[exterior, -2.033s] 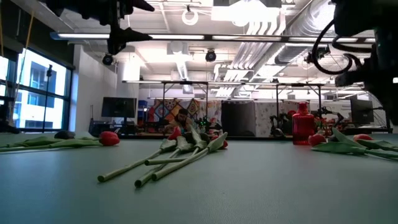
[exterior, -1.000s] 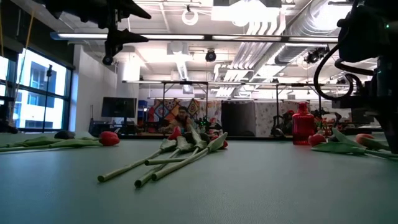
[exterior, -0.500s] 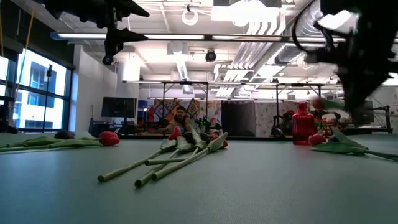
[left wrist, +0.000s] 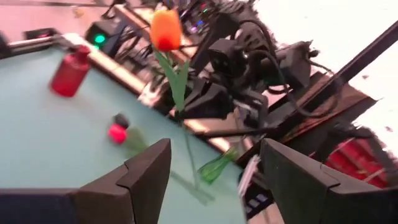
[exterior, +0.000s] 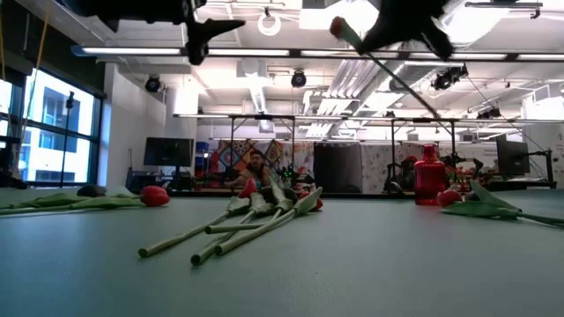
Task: Sort flowers into vase by color
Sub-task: Put the orange tulip into the transparent vase
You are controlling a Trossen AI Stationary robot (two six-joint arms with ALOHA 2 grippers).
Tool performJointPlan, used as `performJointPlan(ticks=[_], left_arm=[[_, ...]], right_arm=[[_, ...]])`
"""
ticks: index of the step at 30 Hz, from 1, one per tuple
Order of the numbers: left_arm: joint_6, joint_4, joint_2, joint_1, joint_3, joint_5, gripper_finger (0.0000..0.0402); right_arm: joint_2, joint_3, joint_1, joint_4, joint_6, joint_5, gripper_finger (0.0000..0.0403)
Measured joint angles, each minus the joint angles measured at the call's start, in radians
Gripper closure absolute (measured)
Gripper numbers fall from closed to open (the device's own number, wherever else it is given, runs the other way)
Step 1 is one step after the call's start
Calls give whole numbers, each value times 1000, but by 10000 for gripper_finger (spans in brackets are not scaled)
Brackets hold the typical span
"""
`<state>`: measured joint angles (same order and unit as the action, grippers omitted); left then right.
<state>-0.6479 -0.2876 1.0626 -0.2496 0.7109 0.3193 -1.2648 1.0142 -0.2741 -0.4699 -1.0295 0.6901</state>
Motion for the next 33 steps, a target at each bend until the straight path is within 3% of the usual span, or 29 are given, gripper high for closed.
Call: performJointPlan(ticks=[5, 12, 21, 27, 33], left_arm=[[-28, -167, 75, 31, 0, 9, 167], [-29, -407, 181, 61, 6, -6, 169], [121, -413, 314, 106, 164, -6, 199], [237, -415, 375, 130, 255, 22, 211], [258, -413, 388, 133, 275, 39, 244]], right_arm=[[0, 0, 16, 185, 245, -37, 403], [0, 0, 46, 319, 417, -221, 403], [0, 0, 65, 399, 487, -379, 403], [0, 0, 65, 426, 492, -412, 403], [0, 0, 64, 435, 491, -413, 403]])
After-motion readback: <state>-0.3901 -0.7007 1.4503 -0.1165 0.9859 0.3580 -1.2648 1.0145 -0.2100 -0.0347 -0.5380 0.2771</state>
